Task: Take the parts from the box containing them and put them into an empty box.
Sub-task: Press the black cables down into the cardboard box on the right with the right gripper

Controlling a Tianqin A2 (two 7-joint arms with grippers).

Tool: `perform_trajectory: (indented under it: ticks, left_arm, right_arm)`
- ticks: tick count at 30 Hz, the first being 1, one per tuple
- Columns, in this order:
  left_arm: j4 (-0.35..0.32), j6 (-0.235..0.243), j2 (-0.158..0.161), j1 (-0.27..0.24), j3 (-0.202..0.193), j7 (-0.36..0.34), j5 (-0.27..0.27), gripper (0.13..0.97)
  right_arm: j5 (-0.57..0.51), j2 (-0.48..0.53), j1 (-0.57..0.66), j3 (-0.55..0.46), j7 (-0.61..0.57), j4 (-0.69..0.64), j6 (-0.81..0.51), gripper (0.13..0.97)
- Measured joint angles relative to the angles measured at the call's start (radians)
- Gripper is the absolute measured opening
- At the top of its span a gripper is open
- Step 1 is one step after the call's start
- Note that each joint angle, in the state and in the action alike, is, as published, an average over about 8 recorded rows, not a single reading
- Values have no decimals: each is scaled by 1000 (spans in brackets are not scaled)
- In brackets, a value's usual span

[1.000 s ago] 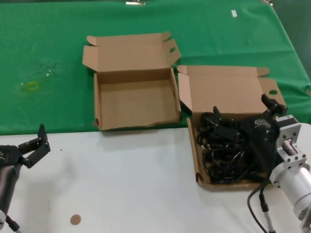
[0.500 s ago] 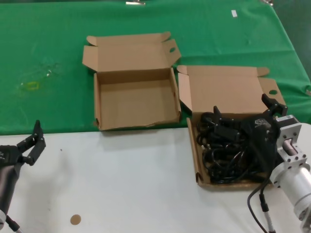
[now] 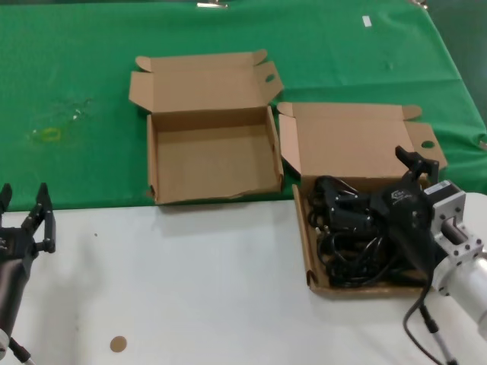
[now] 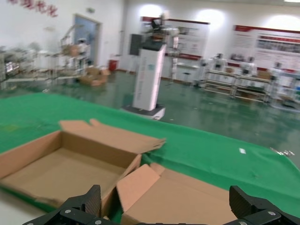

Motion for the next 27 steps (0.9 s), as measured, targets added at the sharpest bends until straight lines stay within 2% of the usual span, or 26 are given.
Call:
perform_trajectory:
  ticks: [5,9,15,20,27]
  left_arm:
    - [0,0,0,0,0,0,0,328]
    - [0,0,0,0,0,0,0,328]
    - [0,0,0,0,0,0,0,233]
    - [0,0,0,0,0,0,0,187]
    - [0,0,0,0,0,0,0,146]
  right_arm:
    - [29,149,33,-95,21,22,-3,966]
    - [32,280,74,-173,58,41,-30,966]
    - [-37,448,141,-241,133,50,-160,966]
    - [-98,522,192,-237,116,22,-332,966]
    - [-166,552,273,-225,37,-55,-548,966]
